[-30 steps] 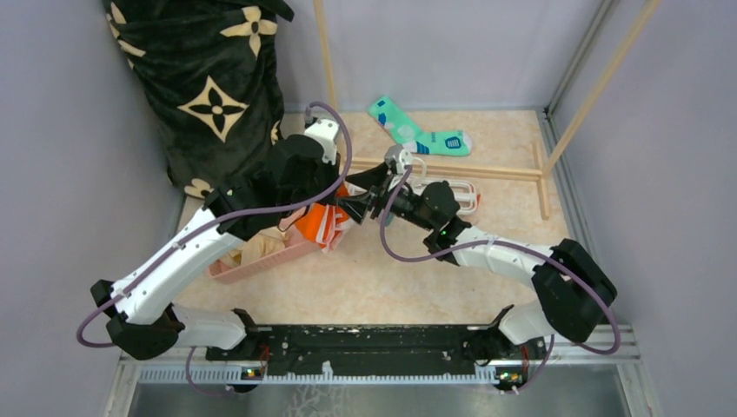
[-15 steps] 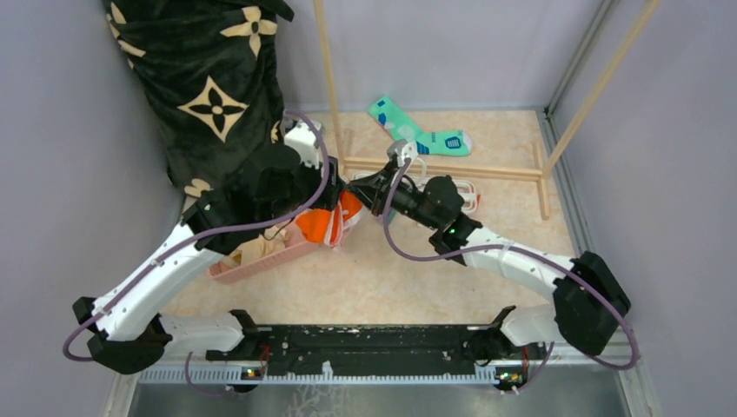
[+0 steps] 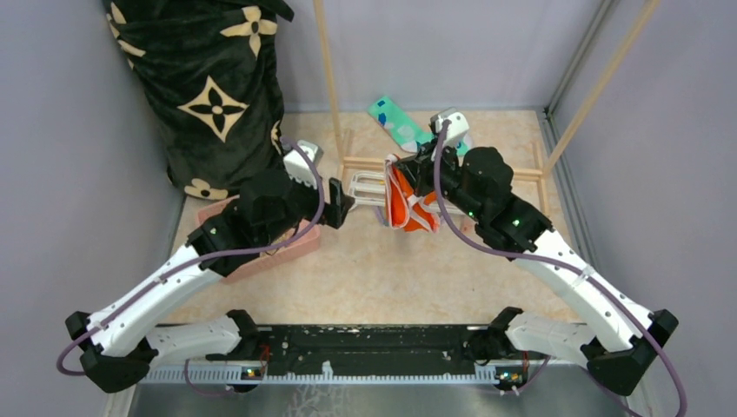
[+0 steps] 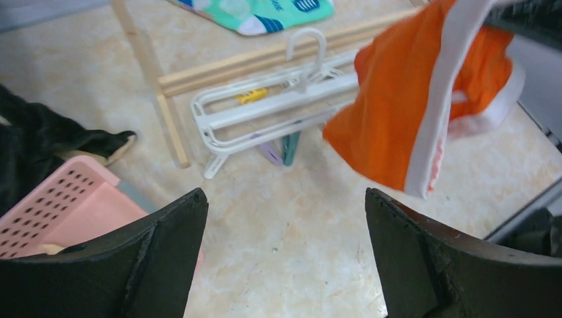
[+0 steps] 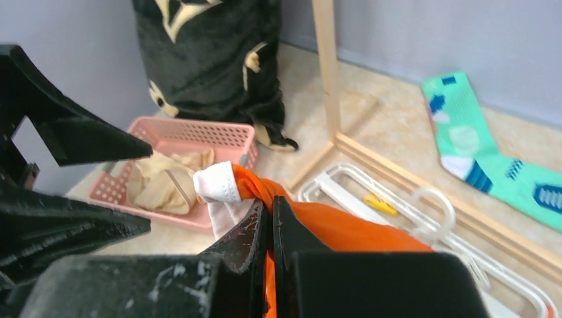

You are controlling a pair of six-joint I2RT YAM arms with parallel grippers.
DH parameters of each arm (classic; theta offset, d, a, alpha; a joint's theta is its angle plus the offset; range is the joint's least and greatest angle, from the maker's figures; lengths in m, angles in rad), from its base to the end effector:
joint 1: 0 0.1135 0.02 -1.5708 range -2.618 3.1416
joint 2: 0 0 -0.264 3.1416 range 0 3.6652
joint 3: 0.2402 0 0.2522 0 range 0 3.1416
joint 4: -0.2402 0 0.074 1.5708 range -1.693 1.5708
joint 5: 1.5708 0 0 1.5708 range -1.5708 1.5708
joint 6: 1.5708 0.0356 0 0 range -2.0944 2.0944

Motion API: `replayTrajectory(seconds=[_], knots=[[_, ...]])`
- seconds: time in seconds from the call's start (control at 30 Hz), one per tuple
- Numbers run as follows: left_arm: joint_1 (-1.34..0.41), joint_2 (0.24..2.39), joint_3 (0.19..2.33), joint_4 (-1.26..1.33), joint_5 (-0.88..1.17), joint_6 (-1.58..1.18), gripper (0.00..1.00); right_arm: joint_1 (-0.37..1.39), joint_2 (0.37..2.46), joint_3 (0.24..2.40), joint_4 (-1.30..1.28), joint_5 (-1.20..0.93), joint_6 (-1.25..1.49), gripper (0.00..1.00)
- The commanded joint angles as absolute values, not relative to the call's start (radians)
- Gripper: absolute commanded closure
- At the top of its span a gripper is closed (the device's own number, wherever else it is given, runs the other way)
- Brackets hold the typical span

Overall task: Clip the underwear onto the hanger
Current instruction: Flatten out the underwear at the center of the board.

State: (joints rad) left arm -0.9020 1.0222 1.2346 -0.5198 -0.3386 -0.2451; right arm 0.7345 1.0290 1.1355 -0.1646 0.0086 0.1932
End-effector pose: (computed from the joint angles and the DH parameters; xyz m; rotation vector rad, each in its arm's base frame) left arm 0.1405 -0.1587 0.4165 0.3824 1.8483 -0.4747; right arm 0.1713 0.1542 0.4190 -0.4415 1.6166 0.7009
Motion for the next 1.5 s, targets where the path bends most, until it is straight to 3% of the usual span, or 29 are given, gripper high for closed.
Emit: replayTrajectory(seconds=[0.0, 0.2, 0.47, 0.73, 1.2, 1.47], knots=[[-0.900, 0.969, 1.097, -0.281, -0.133, -0.158, 0.06, 0.721, 1.020, 1.245, -0.366, 0.122, 0.184, 1.00], [-0.900, 1.059, 1.090, -0.182, -0.011, -0.111, 0.05, 0.718, 1.037, 1.301, -0.433, 0.172, 0.195, 1.00], [-0.900, 1.142, 1.078, -0.144, -0.160, -0.117, 0.08, 0.718, 1.029, 1.302, -0.414, 0.127, 0.214, 1.00], [-0.900, 1.162, 1.038, -0.113, -0.073, -0.127, 0.12, 0.718, 1.029, 1.309, -0.412, 0.146, 0.234, 1.00], [-0.901, 1.159, 0.995, -0.040, -0.009, -0.155, 0.09, 0.718, 1.055, 1.348, -0.434, 0.219, 0.261, 1.00], [-0.903, 1.211, 0.987, -0.021, -0.094, -0.139, 0.16, 0.717, 1.049, 1.351, -0.425, 0.194, 0.275, 1.00]])
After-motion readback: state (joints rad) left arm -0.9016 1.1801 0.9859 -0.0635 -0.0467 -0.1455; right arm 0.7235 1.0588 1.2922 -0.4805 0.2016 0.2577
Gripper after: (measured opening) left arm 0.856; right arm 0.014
